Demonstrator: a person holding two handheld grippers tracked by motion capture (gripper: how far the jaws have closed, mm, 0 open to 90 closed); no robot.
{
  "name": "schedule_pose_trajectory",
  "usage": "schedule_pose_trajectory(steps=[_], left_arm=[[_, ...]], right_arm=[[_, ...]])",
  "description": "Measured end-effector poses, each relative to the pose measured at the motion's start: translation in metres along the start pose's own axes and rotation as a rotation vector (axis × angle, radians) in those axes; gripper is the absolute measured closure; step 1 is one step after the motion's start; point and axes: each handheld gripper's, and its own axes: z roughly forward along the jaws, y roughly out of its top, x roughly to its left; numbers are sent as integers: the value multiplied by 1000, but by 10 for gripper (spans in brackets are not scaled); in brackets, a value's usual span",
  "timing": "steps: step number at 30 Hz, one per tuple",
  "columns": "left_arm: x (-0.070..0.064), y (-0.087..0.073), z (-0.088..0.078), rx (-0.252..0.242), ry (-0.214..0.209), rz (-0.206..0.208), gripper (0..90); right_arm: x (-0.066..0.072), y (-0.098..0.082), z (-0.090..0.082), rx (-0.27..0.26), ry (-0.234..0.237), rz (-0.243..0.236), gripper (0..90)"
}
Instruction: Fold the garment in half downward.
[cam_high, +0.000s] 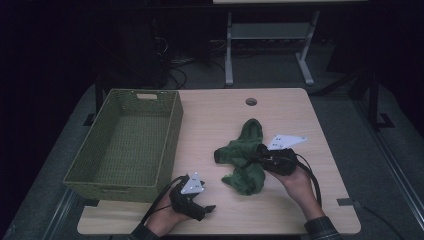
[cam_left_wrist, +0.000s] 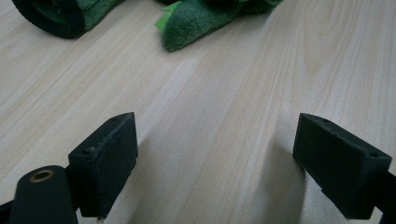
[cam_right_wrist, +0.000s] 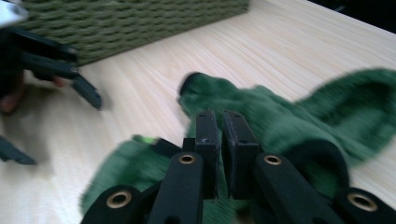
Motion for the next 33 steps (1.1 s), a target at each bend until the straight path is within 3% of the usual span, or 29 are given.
schedule_pose_trajectory(steps=[5,10,16,20,23,28,33], left_arm=[[0,0,0,-1,-1,-2,132],[0,0,0,-1,-2,-4,133],[0,0,0,0,0,-3,133],[0,0,0,0,-1,-3,132],[0,0,0,1,1,1,132],[0,0,0,-1,0,0,132],[0,0,0,0,1,-1,132]], right_arm=[[-9,-10,-2,6,-16,53,830],[-4,-12,11,35,37,57,832],[10,-19,31,149,116,48,851],[18,-27,37,213,141,34,881],[27,-30,36,242,102,-13,899],[34,-34,40,247,55,-27,900],[30,-29,28,164,30,-8,864]])
